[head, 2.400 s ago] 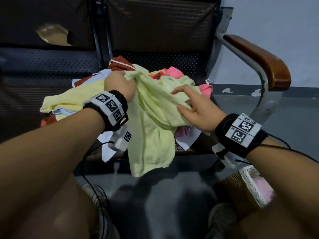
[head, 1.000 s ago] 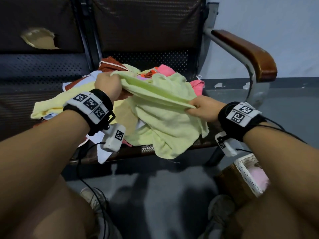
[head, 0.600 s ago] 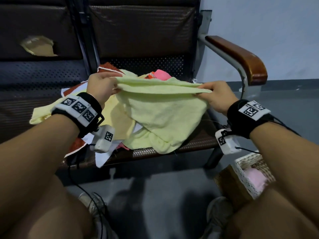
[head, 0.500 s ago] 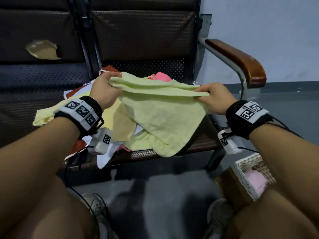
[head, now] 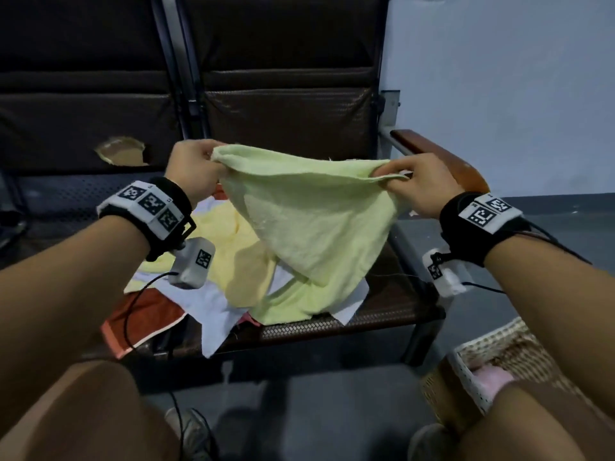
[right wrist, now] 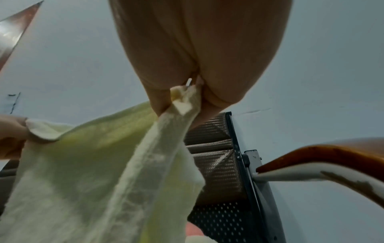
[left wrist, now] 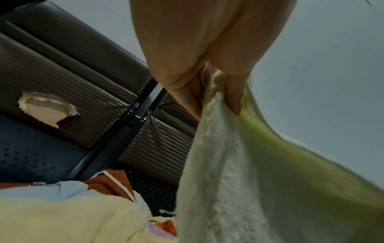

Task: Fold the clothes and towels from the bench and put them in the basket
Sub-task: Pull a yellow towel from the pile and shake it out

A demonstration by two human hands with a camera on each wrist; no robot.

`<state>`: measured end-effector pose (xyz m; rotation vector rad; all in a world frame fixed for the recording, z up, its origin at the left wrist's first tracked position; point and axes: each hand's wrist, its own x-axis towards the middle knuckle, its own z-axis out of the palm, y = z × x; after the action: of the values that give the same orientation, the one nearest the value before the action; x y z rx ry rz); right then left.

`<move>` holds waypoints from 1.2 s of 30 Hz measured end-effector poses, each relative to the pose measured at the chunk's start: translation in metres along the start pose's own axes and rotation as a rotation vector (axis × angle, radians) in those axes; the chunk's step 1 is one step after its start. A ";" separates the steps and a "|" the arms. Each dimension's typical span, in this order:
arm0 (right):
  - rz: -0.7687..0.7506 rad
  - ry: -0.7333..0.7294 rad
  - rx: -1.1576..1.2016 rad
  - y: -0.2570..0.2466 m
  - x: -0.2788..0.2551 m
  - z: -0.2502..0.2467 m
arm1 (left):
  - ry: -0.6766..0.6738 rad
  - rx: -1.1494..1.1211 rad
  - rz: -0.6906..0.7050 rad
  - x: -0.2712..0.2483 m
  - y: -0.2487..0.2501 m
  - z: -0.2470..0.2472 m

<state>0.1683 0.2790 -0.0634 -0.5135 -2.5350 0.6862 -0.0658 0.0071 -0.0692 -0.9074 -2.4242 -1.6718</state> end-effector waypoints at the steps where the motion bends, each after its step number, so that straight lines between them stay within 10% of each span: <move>1: -0.015 0.012 0.024 -0.004 0.002 -0.006 | -0.012 -0.010 -0.014 0.002 0.003 -0.003; 11: 0.079 -0.289 -0.452 -0.035 0.018 -0.028 | -0.009 -0.258 -0.042 0.018 0.039 -0.008; 22: 0.173 0.009 -0.010 -0.053 0.034 -0.057 | 0.006 -0.284 -0.120 0.036 0.056 -0.032; 31: 0.427 -0.047 0.546 -0.040 0.023 -0.020 | 0.221 -0.352 -0.397 0.018 0.048 0.002; 36: 0.487 0.034 0.522 -0.068 0.027 -0.004 | 0.045 -0.557 -0.387 -0.009 0.090 0.043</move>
<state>0.1325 0.2381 -0.0143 -0.9401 -2.0790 1.4415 -0.0015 0.0623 -0.0149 -0.4297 -2.2370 -2.5481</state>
